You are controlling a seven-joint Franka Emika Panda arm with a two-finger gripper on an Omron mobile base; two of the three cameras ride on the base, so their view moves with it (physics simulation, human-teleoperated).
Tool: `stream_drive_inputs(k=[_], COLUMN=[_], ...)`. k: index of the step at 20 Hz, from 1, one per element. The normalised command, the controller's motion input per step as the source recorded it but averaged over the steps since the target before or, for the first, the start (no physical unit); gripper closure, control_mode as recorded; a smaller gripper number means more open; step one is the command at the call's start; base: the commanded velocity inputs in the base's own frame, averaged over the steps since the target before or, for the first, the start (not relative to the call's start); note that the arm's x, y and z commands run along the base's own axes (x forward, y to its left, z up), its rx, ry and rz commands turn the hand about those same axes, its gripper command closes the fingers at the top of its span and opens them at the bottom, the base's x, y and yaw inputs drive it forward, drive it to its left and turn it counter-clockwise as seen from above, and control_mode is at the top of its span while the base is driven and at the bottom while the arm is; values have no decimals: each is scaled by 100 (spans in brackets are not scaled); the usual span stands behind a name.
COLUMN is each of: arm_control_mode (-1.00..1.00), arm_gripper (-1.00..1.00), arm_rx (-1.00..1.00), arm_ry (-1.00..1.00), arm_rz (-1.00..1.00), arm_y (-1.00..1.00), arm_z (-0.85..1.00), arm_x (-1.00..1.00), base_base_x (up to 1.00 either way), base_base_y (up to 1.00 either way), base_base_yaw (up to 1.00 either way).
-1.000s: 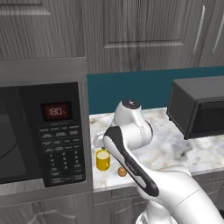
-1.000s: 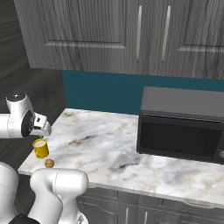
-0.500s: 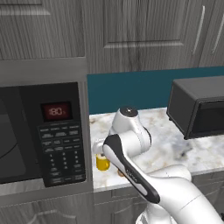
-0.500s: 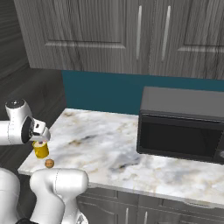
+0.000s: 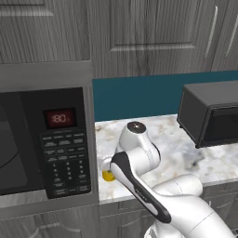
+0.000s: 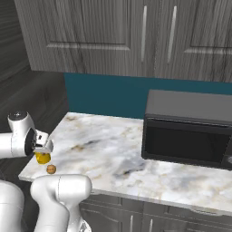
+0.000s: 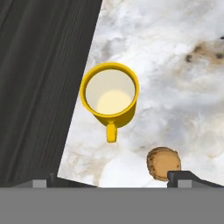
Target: Pick the mug from the counter and place it inside the microwave. Then close the microwave.
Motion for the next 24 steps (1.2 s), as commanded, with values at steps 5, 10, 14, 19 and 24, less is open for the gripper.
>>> stream_drive_inputs(k=[5, 10, 14, 19, 24], arm_control_mode=[-100, -100, -100, -100, -100], arm_gripper=[-100, -100, -100, -100, -100], arm_rx=[0, 0, 0, 0, 0], arm_ry=[0, 0, 0, 0, 1], arm_rz=[0, 0, 0, 0, 0], arm_y=[0, 0, 1, 11, 18], arm_z=[-24, -10, 0, 0, 0], arm_x=[0, 5, 12, 19, 14], base_base_x=[0, 0, 0, 0, 0], base_base_y=[0, 0, 0, 0, 0], base_base_yaw=[0, 0, 0, 0, 0])
